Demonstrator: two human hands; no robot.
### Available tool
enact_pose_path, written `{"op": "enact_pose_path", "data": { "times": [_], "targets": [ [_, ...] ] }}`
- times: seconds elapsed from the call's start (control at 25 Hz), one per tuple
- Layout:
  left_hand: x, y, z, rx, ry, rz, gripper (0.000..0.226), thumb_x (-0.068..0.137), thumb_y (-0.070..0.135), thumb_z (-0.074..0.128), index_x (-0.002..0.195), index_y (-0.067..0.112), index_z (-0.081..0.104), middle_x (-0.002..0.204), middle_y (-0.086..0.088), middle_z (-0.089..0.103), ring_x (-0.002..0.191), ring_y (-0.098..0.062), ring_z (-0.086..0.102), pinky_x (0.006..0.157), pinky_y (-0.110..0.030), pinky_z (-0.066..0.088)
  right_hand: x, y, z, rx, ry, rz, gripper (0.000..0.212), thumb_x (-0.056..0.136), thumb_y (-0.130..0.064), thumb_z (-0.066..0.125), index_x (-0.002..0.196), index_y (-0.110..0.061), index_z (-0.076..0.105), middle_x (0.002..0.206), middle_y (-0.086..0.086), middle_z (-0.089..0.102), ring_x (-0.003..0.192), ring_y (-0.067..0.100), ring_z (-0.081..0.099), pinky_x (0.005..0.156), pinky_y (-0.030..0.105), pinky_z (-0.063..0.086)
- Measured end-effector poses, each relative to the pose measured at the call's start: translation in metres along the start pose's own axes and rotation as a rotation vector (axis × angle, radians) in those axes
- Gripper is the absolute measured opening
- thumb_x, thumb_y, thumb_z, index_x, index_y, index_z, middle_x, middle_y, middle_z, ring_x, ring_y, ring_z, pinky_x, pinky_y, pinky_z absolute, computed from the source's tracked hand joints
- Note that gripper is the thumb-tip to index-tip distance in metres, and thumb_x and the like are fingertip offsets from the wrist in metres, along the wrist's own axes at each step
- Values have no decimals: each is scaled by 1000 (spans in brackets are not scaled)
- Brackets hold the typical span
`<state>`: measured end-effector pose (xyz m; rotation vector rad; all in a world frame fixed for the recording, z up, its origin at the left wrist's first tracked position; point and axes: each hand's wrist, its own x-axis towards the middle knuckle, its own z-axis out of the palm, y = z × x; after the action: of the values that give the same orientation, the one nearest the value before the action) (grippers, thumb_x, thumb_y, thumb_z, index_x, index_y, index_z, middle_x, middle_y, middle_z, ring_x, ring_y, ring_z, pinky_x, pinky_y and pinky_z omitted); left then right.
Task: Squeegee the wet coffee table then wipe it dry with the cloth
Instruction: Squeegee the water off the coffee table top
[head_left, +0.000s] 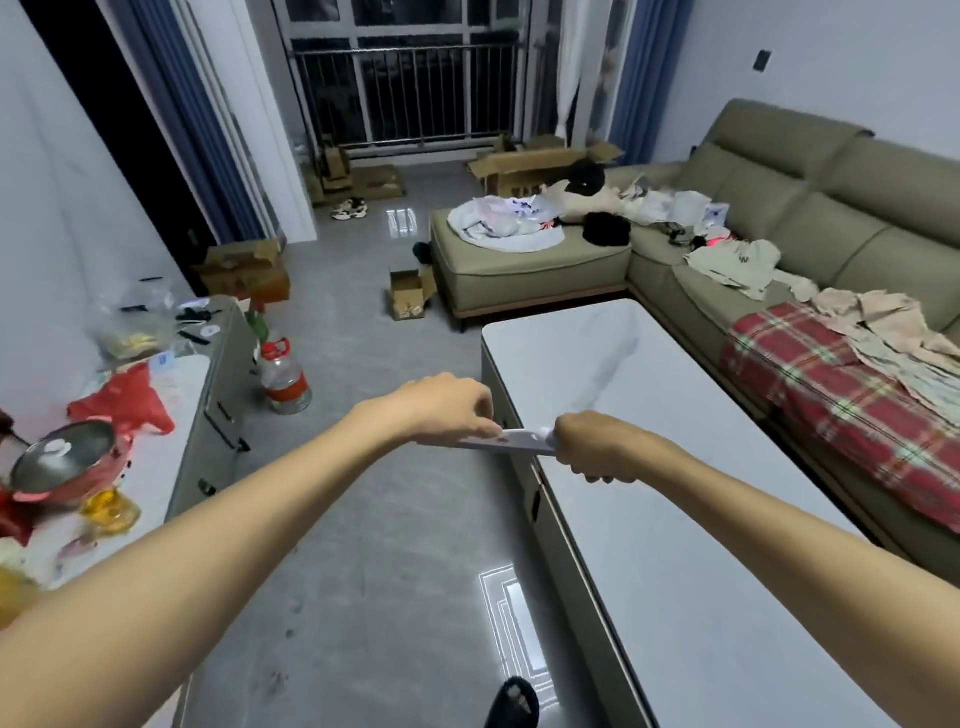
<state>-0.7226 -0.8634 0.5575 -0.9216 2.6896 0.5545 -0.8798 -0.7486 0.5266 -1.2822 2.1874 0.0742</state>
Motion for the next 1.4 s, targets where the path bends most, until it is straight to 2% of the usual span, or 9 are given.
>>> {"op": "enact_pose_path", "data": {
  "times": [0.16,0.32,0.48,0.6,0.72,0.88,1.12,1.32,1.4],
  "targets": [
    [147,-21,-35,31,-80,64,35,84,55,52,99,26,63,87,2,70,74,-17,67,67,-30,51,124,29,-54,86,-38,115,24,97,-16,35,81,-6,50,83,18,63,62,29,50,49,25,37],
    [256,-38,-81,81,-126,123,34,83,57,52,98,28,63,93,-1,72,80,-18,62,79,-36,51,219,37,-113,79,-84,115,21,91,-9,40,99,0,56,79,15,60,53,25,47,42,21,34],
    [358,-65,-133,41,-143,169,64,59,78,37,93,30,63,89,5,72,80,-12,63,80,-34,51,302,36,-181,113,-38,160,11,89,-7,37,88,-8,48,73,10,54,49,20,43,42,21,33],
    [451,-90,-155,68,-144,240,51,70,70,42,95,31,63,95,4,73,88,-16,63,80,-34,49,376,39,-217,128,-13,226,10,91,-8,37,90,-9,47,69,9,50,48,20,41,42,22,32],
    [530,-108,-178,151,-213,310,66,59,77,36,98,31,64,100,4,69,94,-21,61,77,-35,47,442,44,-241,143,-16,299,9,90,-8,37,89,-9,46,66,8,48,46,19,39,42,22,31],
    [636,-116,-222,186,-249,398,35,80,56,48,94,28,64,90,2,72,96,-19,62,80,-36,49,509,65,-283,241,25,417,10,93,-13,38,86,-12,45,69,5,49,48,20,42,43,23,32],
    [784,-93,-237,193,-296,488,31,81,55,48,92,29,63,88,1,73,86,-15,64,82,-35,51,601,135,-319,390,64,527,15,96,-19,37,99,-12,50,72,4,49,50,20,42,44,24,33],
    [921,-76,-211,241,-355,465,27,87,47,52,101,27,62,100,1,69,101,-18,52,79,-36,43,699,211,-322,548,58,617,11,94,-14,36,89,-14,46,72,6,49,49,21,43,42,25,32],
    [967,-76,-198,206,-381,445,21,87,44,54,98,26,61,104,1,68,103,-20,54,79,-35,44,729,233,-325,615,61,679,12,93,-14,37,99,-12,47,80,9,53,52,22,46,42,25,34]
  ]
}}
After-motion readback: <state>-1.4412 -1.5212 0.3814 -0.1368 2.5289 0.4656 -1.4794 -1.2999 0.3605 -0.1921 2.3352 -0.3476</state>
